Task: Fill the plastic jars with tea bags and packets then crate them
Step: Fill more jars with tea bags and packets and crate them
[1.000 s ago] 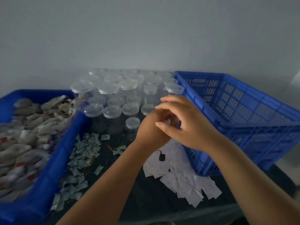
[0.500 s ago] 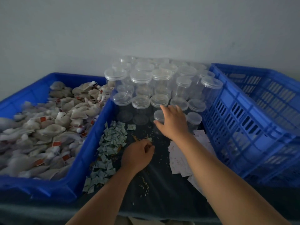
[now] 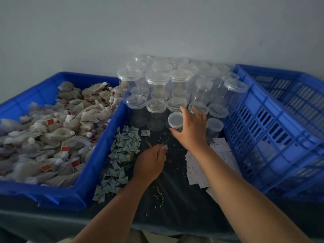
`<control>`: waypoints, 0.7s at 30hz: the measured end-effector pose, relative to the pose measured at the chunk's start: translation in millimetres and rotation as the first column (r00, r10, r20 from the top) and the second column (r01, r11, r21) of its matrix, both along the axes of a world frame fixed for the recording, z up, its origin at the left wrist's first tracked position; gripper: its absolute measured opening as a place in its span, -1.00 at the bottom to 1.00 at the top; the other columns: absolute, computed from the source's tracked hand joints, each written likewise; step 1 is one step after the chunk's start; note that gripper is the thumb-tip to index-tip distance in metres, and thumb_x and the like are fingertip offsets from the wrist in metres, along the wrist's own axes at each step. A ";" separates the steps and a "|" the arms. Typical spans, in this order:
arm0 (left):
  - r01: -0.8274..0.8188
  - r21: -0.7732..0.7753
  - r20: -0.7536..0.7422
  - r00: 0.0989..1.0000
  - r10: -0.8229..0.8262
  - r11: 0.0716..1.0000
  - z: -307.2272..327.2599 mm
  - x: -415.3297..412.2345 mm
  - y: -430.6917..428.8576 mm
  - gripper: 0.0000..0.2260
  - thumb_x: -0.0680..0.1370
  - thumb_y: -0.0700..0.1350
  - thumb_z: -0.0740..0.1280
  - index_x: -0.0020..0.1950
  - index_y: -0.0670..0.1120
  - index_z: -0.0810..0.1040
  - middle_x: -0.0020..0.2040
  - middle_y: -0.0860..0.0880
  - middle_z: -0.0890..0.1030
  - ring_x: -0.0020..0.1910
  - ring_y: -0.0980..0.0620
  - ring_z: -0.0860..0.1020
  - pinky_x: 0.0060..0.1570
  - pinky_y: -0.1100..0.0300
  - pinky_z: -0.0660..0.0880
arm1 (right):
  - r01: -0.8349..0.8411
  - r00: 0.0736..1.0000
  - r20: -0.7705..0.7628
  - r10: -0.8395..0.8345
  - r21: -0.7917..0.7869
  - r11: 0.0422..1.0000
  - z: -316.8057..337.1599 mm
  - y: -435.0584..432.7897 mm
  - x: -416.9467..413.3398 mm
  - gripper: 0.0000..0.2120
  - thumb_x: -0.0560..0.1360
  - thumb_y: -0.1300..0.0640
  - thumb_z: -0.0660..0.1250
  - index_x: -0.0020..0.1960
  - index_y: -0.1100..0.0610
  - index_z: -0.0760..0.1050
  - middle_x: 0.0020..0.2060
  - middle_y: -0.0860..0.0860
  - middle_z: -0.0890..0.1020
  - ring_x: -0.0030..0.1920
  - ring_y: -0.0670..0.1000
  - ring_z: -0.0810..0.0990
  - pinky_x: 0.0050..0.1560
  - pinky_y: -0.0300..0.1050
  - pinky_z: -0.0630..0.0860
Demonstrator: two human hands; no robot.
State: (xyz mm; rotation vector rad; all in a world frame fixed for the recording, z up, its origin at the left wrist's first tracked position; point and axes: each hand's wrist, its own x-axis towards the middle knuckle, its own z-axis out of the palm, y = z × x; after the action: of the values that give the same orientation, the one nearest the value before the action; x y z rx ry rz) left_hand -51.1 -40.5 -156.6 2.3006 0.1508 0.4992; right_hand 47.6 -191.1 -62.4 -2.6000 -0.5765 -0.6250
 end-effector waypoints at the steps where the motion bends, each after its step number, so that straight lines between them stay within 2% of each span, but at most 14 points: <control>1: -0.015 -0.064 0.019 1.000 0.017 0.998 0.3 -0.3 0.7 -0.57 0.68 0.26 -0.02 -0.01 0.09 0.56 -0.25 0.10 0.60 -0.26 0.16 0.56 -0.19 0.00 0.55 | -0.035 0.999 0.024 0.033 0.118 0.992 2.3 0.0 -7.7 -0.14 0.46 -0.07 0.63 0.61 0.19 0.34 0.42 0.15 0.57 0.58 0.26 0.34 0.62 0.27 0.15; 3: -0.054 -0.198 0.073 0.995 0.070 0.979 1.1 -0.7 3.2 -0.61 0.71 0.23 -0.05 0.07 0.13 0.52 -0.21 0.11 0.60 -0.22 0.15 0.58 -0.15 -0.01 0.56 | -0.068 0.998 0.034 0.059 0.373 0.925 3.0 0.2 -27.8 -0.15 0.43 0.00 0.66 0.58 0.20 0.35 0.37 0.10 0.54 0.44 0.14 0.46 0.46 0.11 0.40; 6: -0.086 -0.350 0.111 0.985 0.133 0.933 3.3 0.2 5.8 -0.66 0.70 0.24 -0.03 0.04 0.20 0.51 -0.20 0.11 0.60 -0.21 0.09 0.60 -0.14 -0.03 0.58 | -0.026 0.994 -0.070 0.087 0.612 0.790 -8.1 0.0 -68.0 -0.19 0.40 -0.06 0.63 0.54 0.03 0.34 0.24 -0.21 0.45 0.23 -0.17 0.51 0.31 -0.09 0.49; 8: -0.061 -0.376 0.136 0.983 0.121 0.924 5.0 -0.5 7.1 -0.64 0.68 0.30 -0.03 0.01 0.22 0.51 -0.19 0.12 0.60 -0.21 0.12 0.59 -0.15 0.04 0.56 | 0.035 0.976 -0.186 0.113 0.648 0.761 -26.7 -1.3 -95.7 -0.19 0.38 -0.12 0.60 0.52 -0.09 0.31 0.22 -0.31 0.44 0.24 -0.23 0.51 0.33 -0.10 0.50; 11: -0.004 -0.290 0.181 0.982 0.059 0.957 6.0 -2.7 7.6 -0.57 0.70 0.32 -0.03 -0.03 0.19 0.55 -0.15 0.17 0.60 -0.15 0.15 0.59 -0.18 0.21 0.47 | 0.128 0.925 -0.345 0.158 0.676 0.726 -60.4 -4.4 -126.8 -0.17 0.34 -0.11 0.68 0.49 -0.15 0.33 0.27 -0.26 0.50 0.27 -0.21 0.51 0.37 -0.08 0.50; 15: 0.017 -0.284 0.188 0.981 0.038 0.959 5.9 -2.7 5.3 -0.51 0.74 0.27 -0.02 -0.08 0.12 0.61 -0.16 0.15 0.64 -0.10 0.14 0.62 -0.13 0.23 0.48 | 0.063 0.934 -0.315 0.169 0.611 0.789 -78.0 -7.7 -136.6 -0.39 0.33 -0.18 0.66 0.25 -0.30 0.43 0.13 -0.35 0.57 0.19 -0.28 0.54 0.23 -0.29 0.49; 19: 0.084 -0.334 0.295 0.955 0.020 0.939 23.2 -4.9 4.3 -0.60 0.76 0.12 0.06 -0.05 0.05 0.62 -0.14 0.13 0.62 -0.08 0.08 0.62 -0.08 0.08 0.54 | 0.004 0.950 -0.248 0.188 0.615 0.788 -75.6 -5.2 -138.4 -0.44 0.38 -0.13 0.64 0.27 -0.29 0.44 0.14 -0.34 0.60 0.18 -0.23 0.59 0.17 -0.25 0.53; 21: 0.168 -0.294 0.386 0.921 -0.044 0.941 43.7 -6.3 1.0 -0.65 0.76 0.07 0.12 0.00 0.00 0.63 -0.09 0.14 0.62 -0.05 0.03 0.62 -0.05 -0.02 0.58 | -0.032 0.948 -0.226 0.223 0.633 0.773 -73.9 -5.4 -140.4 -0.45 0.41 -0.11 0.64 0.29 -0.27 0.45 0.15 -0.30 0.62 0.16 -0.19 0.63 0.12 -0.24 0.58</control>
State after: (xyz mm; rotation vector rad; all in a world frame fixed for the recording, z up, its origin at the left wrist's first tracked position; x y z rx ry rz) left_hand -57.4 -39.5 -112.9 1.8443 -0.0791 0.7857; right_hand -92.8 -196.6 -136.3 -1.9449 -0.3631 -0.3019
